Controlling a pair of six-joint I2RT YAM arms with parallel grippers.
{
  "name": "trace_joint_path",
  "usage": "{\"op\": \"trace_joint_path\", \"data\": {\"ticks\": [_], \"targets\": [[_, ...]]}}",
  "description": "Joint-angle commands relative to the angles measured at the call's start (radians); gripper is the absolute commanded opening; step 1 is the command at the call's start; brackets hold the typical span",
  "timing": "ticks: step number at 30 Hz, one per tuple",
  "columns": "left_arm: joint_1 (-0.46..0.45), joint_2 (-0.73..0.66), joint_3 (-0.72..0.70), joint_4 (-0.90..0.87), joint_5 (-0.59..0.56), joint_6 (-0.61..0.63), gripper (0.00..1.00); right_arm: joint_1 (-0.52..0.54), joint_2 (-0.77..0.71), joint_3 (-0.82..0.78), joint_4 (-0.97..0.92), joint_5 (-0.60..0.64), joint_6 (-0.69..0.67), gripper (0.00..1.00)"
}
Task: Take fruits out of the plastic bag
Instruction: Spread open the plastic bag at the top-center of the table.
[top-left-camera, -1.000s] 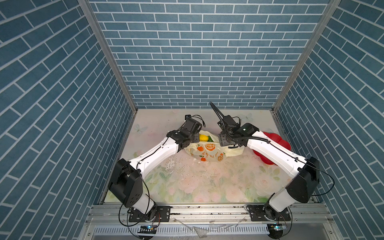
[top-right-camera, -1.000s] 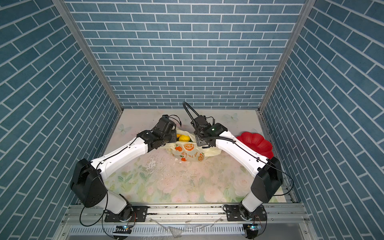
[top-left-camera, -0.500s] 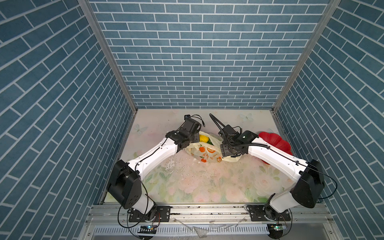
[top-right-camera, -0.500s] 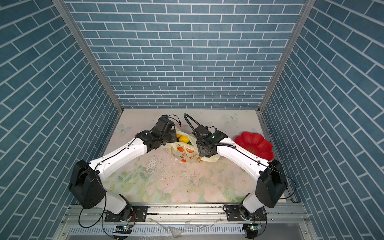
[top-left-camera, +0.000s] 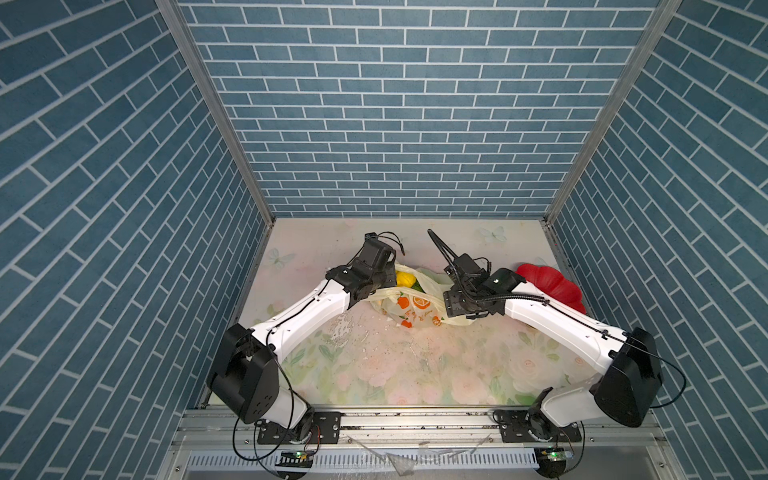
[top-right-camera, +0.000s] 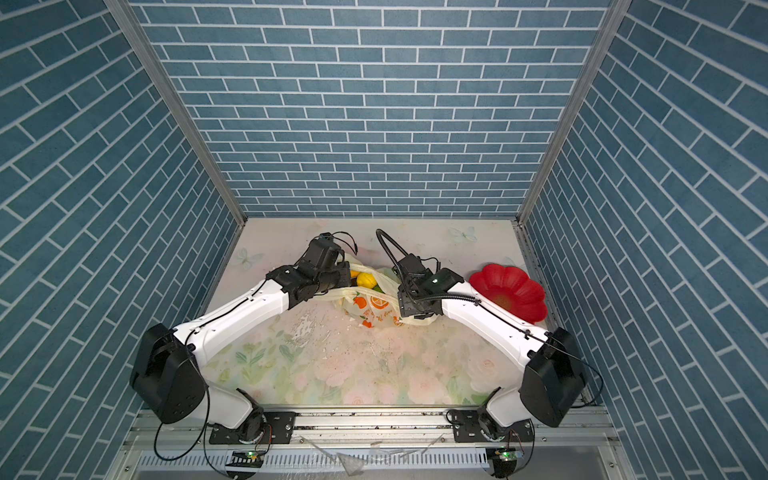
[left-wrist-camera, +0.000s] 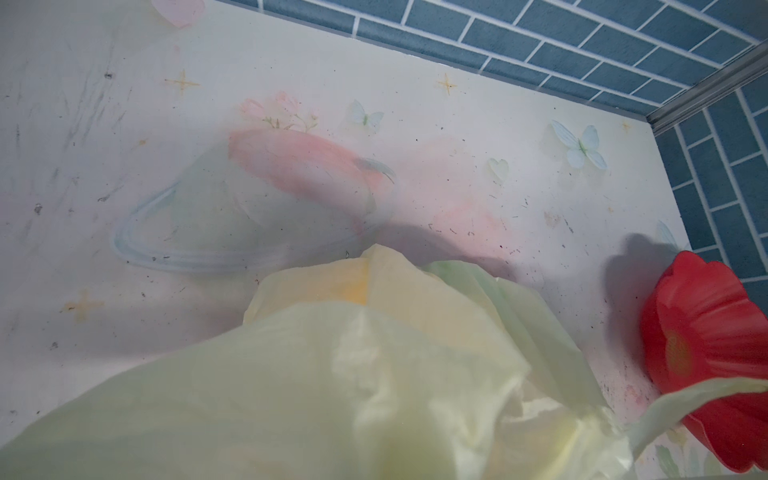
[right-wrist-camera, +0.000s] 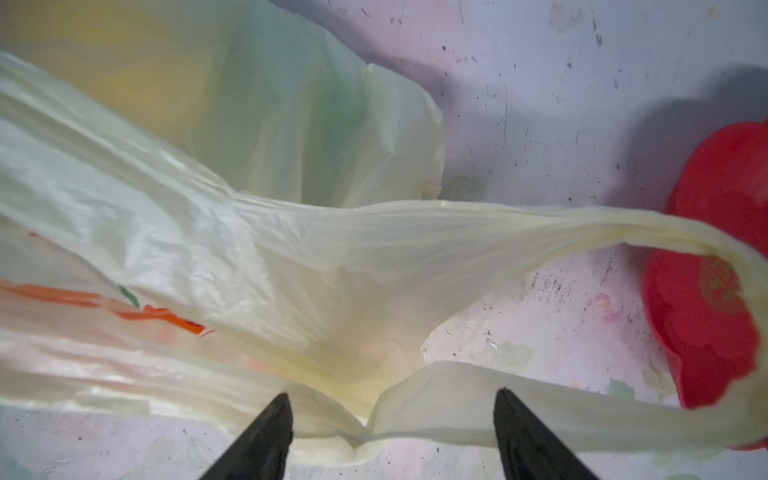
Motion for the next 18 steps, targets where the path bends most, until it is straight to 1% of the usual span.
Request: {"op": "trace_joint_path", "data": {"ticks": [1,6,10,14,18], "targets": [[0.004,-0.023,-0.018,0.031,0.026,0.022,0.0,0.004,0.004,0.072,0.043,0.0,-0.044,0.78],[0.001,-0.027,-0.019,0.046,0.055,0.041,0.0,0.009,0.051,0.121,0.119,-0.063,-0.063,0.82],[0.001,-0.031,-0.019,0.049,0.064,0.05,0.0,0.015,0.082,0.158,0.168,-0.087,-0.077,0.85],[0.001,-0.037,-0.02,0.058,0.071,0.054,0.0,0.019,0.124,0.191,0.194,-0.064,-0.09,0.88],[0.001,-0.041,-0.016,0.057,0.077,0.055,0.0,0.019,0.189,0.21,0.194,-0.051,-0.101,0.88]]}}
